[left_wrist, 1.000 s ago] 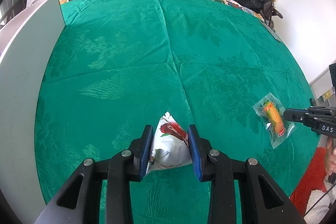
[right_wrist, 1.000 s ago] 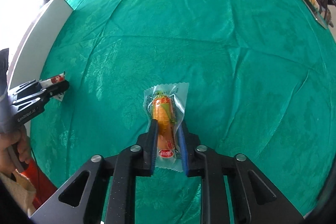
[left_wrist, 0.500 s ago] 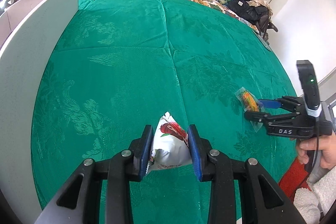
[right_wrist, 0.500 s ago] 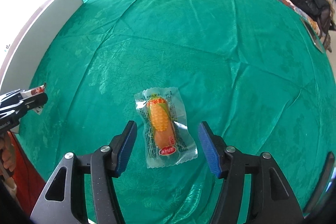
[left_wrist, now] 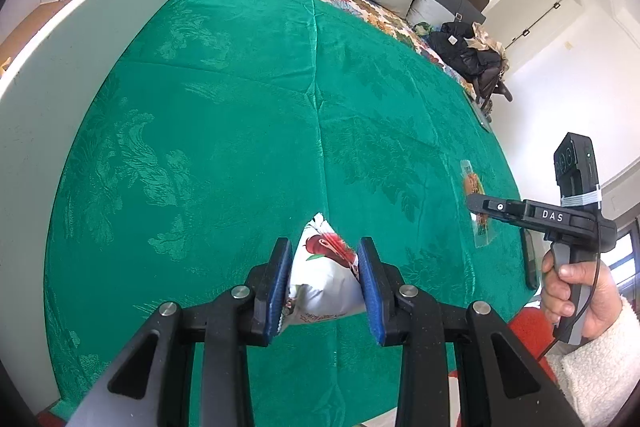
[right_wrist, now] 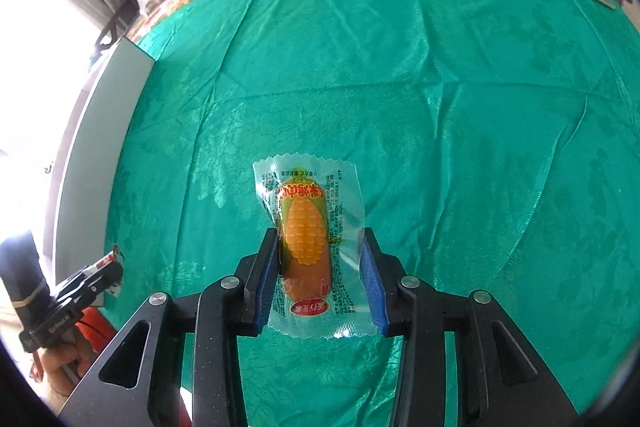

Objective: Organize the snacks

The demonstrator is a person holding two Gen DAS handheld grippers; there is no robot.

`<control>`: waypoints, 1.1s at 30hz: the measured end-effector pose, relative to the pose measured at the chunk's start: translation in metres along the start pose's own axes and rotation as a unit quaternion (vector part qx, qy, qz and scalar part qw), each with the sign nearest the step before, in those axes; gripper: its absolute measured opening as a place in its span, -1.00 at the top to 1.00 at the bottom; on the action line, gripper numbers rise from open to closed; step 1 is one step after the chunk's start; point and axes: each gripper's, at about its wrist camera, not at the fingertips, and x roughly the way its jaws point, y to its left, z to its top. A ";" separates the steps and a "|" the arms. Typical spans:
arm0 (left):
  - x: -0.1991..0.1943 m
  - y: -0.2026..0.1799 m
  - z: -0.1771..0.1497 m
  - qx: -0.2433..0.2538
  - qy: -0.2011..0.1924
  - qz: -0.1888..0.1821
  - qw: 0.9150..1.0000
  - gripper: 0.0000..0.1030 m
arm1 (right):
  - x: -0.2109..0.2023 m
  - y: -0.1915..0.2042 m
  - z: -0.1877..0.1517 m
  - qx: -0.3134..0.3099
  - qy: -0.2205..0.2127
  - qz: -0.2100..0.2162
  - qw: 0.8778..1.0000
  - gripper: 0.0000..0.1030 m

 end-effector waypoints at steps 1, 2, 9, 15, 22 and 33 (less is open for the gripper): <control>-0.013 -0.001 0.006 -0.004 -0.011 -0.011 1.000 0.36 | -0.003 0.014 0.003 -0.013 -0.003 0.011 1.000 0.22; -0.028 -0.001 0.013 -0.006 -0.024 -0.018 1.000 0.36 | -0.008 0.030 0.007 -0.029 -0.008 0.026 0.999 0.22; -0.157 0.049 0.060 -0.018 -0.118 0.062 0.991 0.35 | -0.039 0.217 0.050 -0.154 -0.044 0.163 0.974 0.18; -0.216 0.134 0.068 -0.056 -0.151 0.233 0.959 0.28 | -0.034 0.337 0.042 -0.238 -0.059 0.201 0.948 0.09; -0.232 0.158 0.034 -0.045 -0.175 0.306 0.935 -0.66 | -0.015 0.376 0.025 -0.264 -0.079 0.170 0.946 -0.44; -0.259 0.096 0.010 -0.035 -0.258 0.403 0.877 -1.00 | -0.055 0.368 -0.008 -0.349 -0.159 0.060 0.922 -0.68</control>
